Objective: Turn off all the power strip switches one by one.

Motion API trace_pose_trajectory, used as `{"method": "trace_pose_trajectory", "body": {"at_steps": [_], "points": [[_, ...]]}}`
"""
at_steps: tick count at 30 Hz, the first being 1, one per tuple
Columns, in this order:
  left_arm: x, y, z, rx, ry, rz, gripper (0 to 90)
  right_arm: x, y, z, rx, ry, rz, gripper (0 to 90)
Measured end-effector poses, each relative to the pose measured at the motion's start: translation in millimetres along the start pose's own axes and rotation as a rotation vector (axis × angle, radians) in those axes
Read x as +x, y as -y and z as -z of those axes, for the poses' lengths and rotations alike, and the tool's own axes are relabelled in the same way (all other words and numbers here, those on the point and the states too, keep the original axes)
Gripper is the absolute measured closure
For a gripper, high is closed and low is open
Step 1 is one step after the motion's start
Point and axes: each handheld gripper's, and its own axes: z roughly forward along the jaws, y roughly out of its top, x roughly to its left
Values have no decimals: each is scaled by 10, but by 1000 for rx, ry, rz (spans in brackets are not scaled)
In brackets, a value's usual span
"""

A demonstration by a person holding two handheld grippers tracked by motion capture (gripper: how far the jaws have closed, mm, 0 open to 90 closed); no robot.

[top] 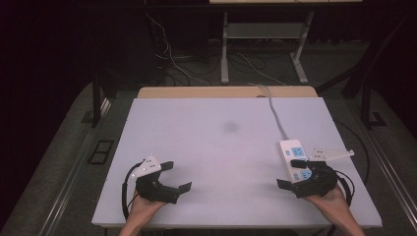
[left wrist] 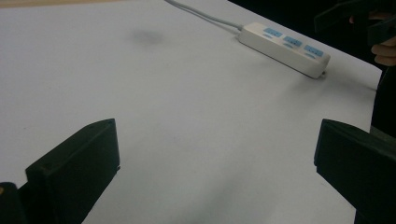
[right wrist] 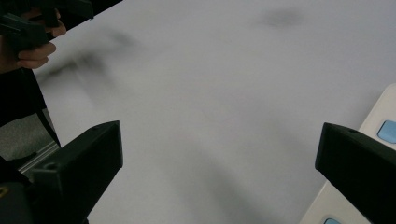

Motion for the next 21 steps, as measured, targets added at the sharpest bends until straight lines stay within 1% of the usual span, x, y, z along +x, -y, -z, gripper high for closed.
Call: {"method": "trace_pose_trajectory", "body": {"at_steps": [8,14,21], "points": [[-10,2,-21,7,5,-3,0,-1,-87,21,18,1,20,6],[-4,5,-18,2,3,1,0,-39,-174,31,57,8,46,6],[-1,3,-20,3,4,2,0,-88,-239,58,82,19,57,6]]}}
